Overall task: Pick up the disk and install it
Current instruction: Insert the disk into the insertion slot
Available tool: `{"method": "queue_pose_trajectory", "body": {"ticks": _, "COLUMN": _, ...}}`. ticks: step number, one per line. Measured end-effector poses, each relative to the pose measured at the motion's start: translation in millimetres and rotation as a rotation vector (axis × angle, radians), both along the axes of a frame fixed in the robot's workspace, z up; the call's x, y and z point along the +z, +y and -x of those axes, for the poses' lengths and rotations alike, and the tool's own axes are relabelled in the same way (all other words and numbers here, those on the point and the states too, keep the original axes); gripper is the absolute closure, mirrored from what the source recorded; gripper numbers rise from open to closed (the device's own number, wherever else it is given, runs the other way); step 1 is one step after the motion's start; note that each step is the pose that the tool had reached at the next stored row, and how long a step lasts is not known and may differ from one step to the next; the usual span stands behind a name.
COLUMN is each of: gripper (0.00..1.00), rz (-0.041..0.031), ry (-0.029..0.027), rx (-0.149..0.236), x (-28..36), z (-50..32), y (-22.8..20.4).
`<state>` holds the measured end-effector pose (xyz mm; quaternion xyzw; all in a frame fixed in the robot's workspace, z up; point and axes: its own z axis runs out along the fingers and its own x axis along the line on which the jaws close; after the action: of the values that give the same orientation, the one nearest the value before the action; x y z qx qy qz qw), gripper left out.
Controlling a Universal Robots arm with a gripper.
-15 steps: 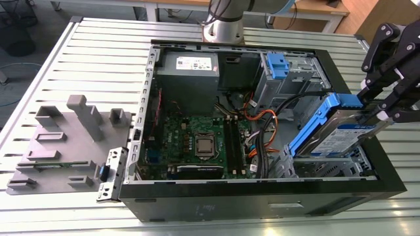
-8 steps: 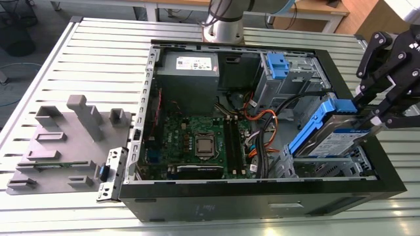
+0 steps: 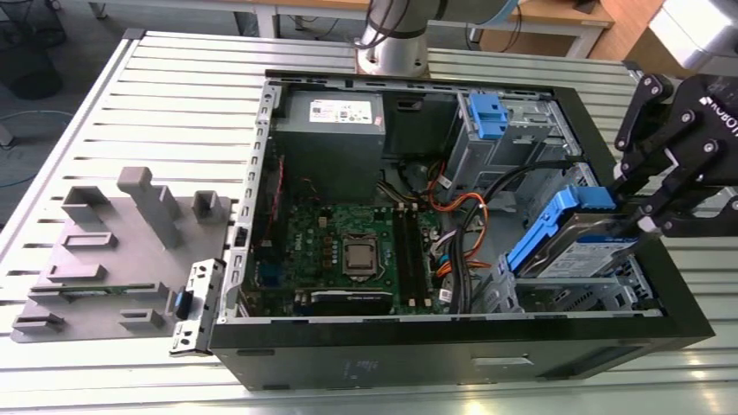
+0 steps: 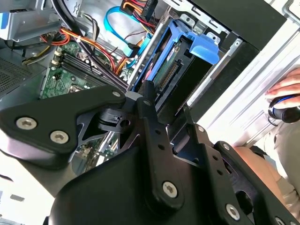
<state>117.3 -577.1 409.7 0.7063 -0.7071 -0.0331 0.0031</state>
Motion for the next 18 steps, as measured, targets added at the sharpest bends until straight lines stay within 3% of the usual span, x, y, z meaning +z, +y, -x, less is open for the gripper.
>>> {"method": "queue_pose_trajectory", "body": {"ticks": 18, "gripper": 0.65, "rz": 0.0015, "ry": 0.0000, "rx": 0.000, "x": -32.7, "z": 0.0, "y": 0.0}}
